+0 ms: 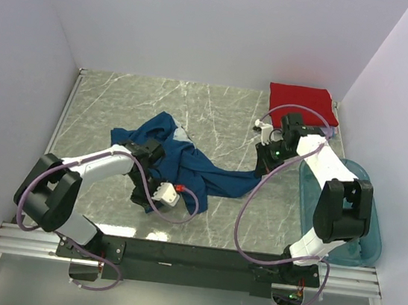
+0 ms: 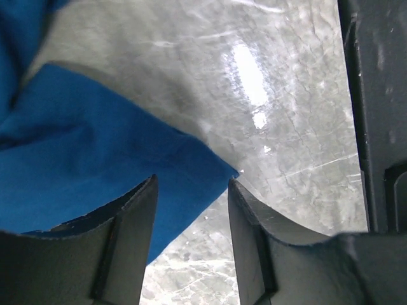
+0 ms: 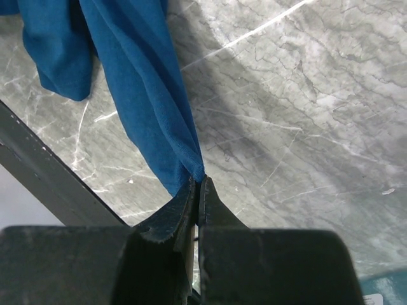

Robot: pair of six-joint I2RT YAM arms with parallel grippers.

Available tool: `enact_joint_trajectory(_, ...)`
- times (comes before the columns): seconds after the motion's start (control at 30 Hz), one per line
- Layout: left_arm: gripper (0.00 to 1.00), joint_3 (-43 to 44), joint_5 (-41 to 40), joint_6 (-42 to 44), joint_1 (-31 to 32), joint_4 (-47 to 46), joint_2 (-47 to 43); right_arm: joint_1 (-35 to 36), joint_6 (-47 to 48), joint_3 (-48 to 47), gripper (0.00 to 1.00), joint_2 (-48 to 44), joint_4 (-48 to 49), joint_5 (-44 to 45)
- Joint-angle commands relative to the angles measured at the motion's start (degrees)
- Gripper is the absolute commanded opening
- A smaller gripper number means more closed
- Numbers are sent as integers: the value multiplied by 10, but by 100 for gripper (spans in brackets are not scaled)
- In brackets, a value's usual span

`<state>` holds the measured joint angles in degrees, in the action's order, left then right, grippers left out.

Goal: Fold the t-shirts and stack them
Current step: Flatten the tshirt out

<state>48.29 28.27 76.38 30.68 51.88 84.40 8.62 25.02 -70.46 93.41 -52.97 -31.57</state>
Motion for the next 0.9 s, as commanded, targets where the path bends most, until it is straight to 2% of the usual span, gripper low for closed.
enact_joint_trajectory(0.0, 53, -14, -29, 1, 17, -17, 5, -9, 9, -32, 0, 7, -21, -14)
enact_joint_trajectory(0.3, 51, -50, -69, 4, 24, -56, 37, -15, 10, -41, 0, 14, -29, -13)
enact_joint_trajectory(0.4, 35, -58, -77, -5, 24, -77, 39, -17, 8, -45, 0, 12, -31, -16)
enact_joint_trajectory(0.43, 24, -60, -78, -11, 24, -81, 39, -18, 7, -47, 0, 13, -32, -17)
enact_joint_trajectory(0.5, 12, -56, -76, -23, 18, -85, 34, -19, 2, -52, 0, 9, -26, -14)
enact_joint_trajectory(0.53, 1, -51, -72, -36, 11, -84, 31, -20, 4, -55, 0, 6, -26, -17)
enact_joint_trajectory(0.57, 1, -43, -63, -45, 1, -79, 26, -22, 1, -58, 0, 2, -21, -17)
enact_joint_trajectory(0.67, 1, 34, -3, -74, -75, -25, 21, -26, -8, -80, 0, -13, -3, -1)
enact_joint_trajectory(0.7, 1, 92, 26, -82, -125, 8, 23, -26, -8, -99, 0, -21, 1, 5)
enact_joint_trajectory(0.77, 1, 163, 60, -112, -176, 38, 27, -26, -9, -121, 0, -27, 22, 28)
enact_joint_trajectory(0.8, 1, 241, 94, -126, -224, 52, 37, -28, -8, -149, 0, -32, 28, 34)
enact_joint_trajectory(0.87, 1, 321, 130, -175, -274, 83, 52, -27, -8, -182, 0, -34, 52, 66)
